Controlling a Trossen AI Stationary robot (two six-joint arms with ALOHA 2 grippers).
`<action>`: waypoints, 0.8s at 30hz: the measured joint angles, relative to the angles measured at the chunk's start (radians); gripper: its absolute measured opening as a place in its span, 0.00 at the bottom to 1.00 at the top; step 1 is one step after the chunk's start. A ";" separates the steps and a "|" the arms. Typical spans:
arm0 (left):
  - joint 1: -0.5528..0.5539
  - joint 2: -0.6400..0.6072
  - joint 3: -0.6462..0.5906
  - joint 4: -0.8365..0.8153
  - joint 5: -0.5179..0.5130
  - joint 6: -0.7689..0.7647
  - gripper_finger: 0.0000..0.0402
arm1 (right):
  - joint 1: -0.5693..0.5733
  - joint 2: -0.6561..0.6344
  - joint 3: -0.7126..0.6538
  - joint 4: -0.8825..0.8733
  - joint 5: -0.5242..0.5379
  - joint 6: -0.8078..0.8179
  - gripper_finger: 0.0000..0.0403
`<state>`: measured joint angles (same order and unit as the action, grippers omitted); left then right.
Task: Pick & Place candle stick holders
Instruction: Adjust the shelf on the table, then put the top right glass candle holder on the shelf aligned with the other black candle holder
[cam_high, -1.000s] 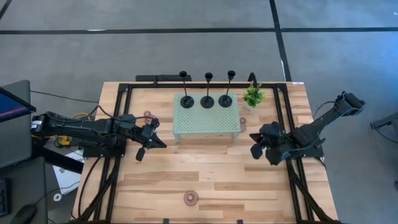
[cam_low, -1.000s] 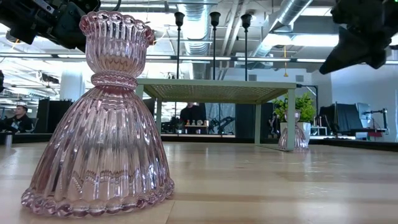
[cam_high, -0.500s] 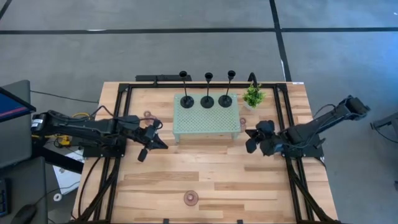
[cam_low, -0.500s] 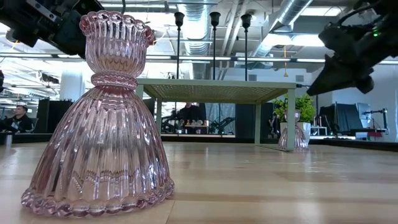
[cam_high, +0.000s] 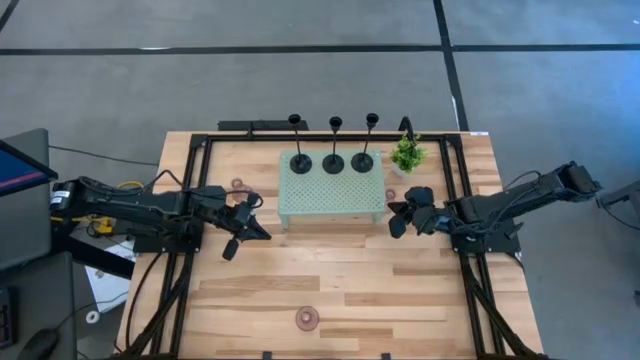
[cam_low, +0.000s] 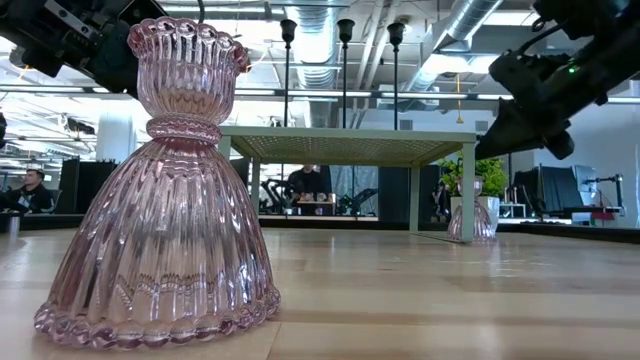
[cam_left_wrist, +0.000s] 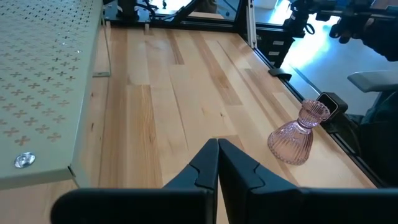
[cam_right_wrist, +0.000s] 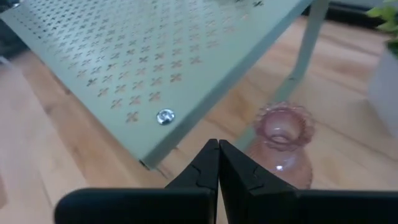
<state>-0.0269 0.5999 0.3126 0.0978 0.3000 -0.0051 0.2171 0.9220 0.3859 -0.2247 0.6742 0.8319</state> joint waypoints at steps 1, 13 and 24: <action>0.000 0.000 0.000 0.000 0.000 0.000 0.02 | -0.007 0.006 0.000 0.015 -0.021 -0.010 0.00; 0.000 0.000 0.000 0.006 0.000 0.000 0.02 | -0.057 0.101 0.000 0.166 -0.213 -0.099 0.00; 0.000 0.000 0.000 0.008 0.000 0.000 0.02 | -0.052 0.073 0.008 0.093 -0.211 -0.084 0.00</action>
<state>-0.0269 0.5995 0.3126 0.1055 0.2997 -0.0048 0.1653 0.9952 0.3938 -0.1317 0.4632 0.7483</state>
